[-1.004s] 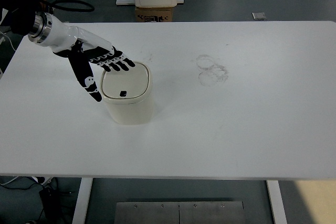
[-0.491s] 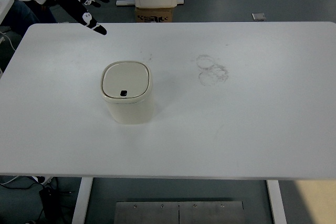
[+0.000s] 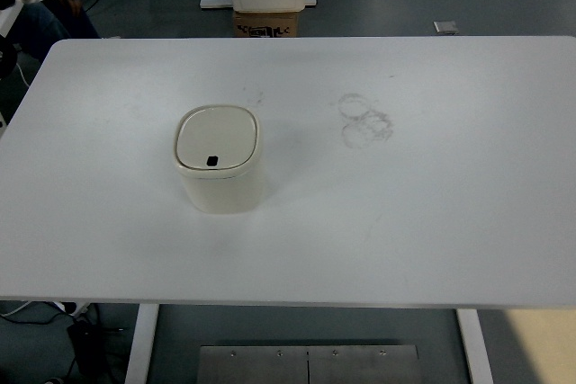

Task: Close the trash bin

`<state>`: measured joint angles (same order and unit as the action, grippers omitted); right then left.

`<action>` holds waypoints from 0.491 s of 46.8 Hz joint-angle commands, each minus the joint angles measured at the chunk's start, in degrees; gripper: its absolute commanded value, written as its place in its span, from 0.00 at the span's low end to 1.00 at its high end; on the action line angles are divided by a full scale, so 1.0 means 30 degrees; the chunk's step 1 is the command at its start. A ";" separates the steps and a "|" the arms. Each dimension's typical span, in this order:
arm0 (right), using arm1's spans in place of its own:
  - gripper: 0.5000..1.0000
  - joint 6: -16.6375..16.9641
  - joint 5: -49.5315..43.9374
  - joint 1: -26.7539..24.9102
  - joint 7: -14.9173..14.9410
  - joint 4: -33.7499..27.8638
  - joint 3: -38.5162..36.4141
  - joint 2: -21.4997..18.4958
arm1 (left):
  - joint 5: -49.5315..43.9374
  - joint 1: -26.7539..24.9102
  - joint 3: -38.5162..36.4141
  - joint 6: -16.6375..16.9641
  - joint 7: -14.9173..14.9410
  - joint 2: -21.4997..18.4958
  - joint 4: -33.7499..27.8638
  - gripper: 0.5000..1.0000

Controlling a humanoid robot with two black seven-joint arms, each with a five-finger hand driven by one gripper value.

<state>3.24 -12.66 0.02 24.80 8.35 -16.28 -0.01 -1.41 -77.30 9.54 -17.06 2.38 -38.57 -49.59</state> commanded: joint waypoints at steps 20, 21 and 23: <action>0.98 0.0005 -0.0087 0.0021 -0.0006 0.0027 0.0006 0.0002 | -0.0437 0.5493 0.5492 -0.0378 -0.1995 0.5590 0.7387 1.00; 0.98 0.0121 -0.0029 0.0050 -0.0006 0.0086 0.0006 0.0002 | -0.0467 0.5493 0.5522 -0.0378 -0.1996 0.5708 0.7593 1.00; 0.98 0.0239 -0.0028 0.0080 -0.0006 0.0320 0.0006 0.0002 | -0.0613 0.5493 0.5551 -0.0378 -0.2083 0.5913 0.7799 1.00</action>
<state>3.38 -12.86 0.11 24.78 8.46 -16.22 0.00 -2.70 -60.84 26.02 -18.14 -3.50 -21.85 -27.52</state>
